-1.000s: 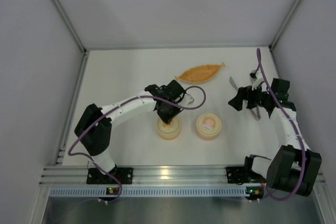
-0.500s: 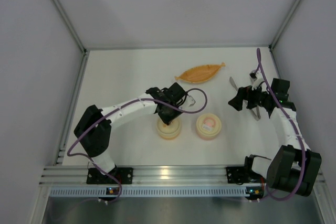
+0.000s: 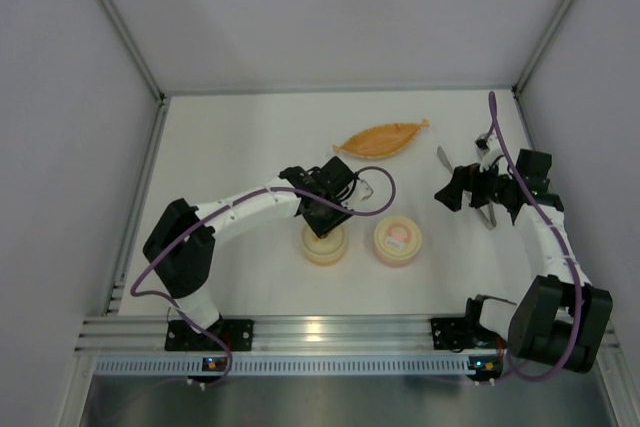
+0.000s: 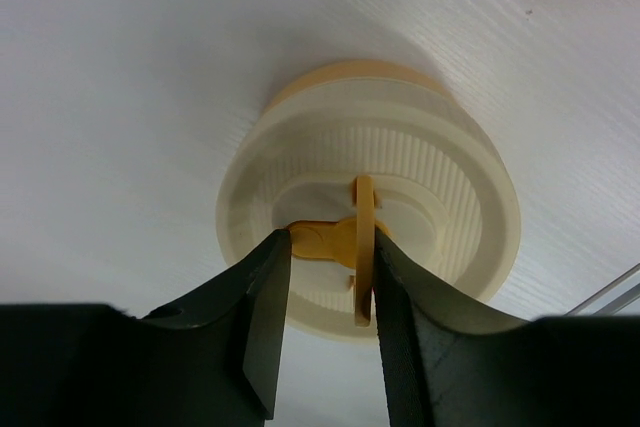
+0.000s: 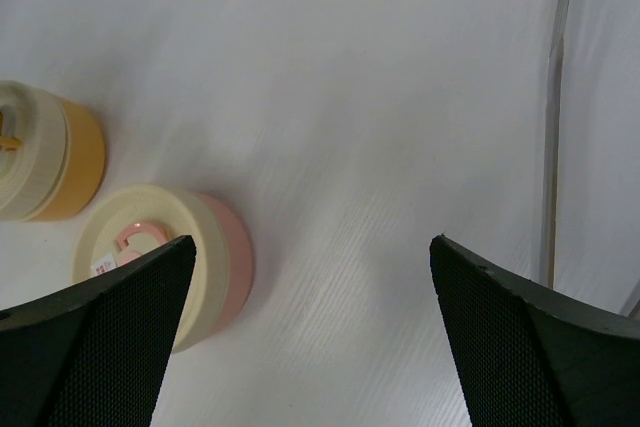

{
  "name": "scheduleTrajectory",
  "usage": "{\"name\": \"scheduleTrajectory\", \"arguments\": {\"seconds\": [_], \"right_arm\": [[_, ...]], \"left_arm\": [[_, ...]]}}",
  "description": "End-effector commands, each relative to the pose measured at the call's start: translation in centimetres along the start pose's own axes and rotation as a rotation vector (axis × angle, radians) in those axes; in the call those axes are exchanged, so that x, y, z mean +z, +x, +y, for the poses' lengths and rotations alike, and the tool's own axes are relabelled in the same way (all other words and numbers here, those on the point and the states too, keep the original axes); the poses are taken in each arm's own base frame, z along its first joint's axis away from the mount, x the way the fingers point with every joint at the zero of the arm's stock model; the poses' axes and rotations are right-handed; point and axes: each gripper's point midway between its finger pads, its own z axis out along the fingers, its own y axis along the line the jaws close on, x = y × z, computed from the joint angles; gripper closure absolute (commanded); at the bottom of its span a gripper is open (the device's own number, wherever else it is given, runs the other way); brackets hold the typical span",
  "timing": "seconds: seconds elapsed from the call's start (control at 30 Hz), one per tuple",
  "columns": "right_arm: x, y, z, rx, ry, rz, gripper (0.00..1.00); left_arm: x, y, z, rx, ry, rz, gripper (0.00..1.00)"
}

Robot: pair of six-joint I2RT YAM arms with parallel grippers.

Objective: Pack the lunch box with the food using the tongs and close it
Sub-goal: Screw the box lid onto the packing box.

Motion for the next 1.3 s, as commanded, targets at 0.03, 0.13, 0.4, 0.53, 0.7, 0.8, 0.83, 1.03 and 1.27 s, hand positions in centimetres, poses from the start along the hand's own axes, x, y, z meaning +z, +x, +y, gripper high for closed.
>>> {"name": "scheduleTrajectory", "arguments": {"seconds": [0.03, 0.13, 0.4, 0.53, 0.7, 0.8, 0.83, 1.03, 1.27], "right_arm": [[0.0, -1.9, -0.5, -0.059, 0.001, -0.062, 0.01], [0.1, -1.9, -0.5, -0.058, 0.000, -0.061, 0.01], [0.0, -2.1, -0.4, -0.061, -0.005, -0.066, 0.01], [-0.1, -2.3, -0.2, -0.066, -0.007, -0.070, 0.01], [0.0, -2.2, -0.1, -0.065, -0.016, -0.070, 0.01], [0.0, -2.2, -0.1, -0.063, -0.019, -0.070, 0.01], [0.0, -2.3, 0.0, -0.064, -0.022, -0.072, 0.01], [-0.1, -2.2, 0.1, -0.066, -0.025, -0.074, 0.01], [0.1, -2.0, 0.1, -0.057, -0.032, -0.070, 0.01]], "left_arm": [[7.4, 6.7, -2.4, -0.005, 0.087, 0.229, 0.55], [7.7, 7.2, -2.5, -0.004, 0.091, 0.246, 0.54], [8.2, 7.8, -2.4, -0.006, 0.081, 0.272, 0.58], [7.1, 6.4, -2.5, -0.012, 0.087, 0.219, 0.55], [4.3, 3.0, -2.6, -0.004, 0.111, 0.103, 0.53], [2.3, 1.0, -2.7, -0.001, 0.126, 0.050, 0.52], [1.8, 0.7, -2.8, -0.002, 0.128, 0.043, 0.50], [-0.8, -0.6, -3.1, 0.019, 0.152, -0.016, 0.39], [-2.8, -1.8, -3.5, 0.050, 0.179, -0.101, 0.27]]}}
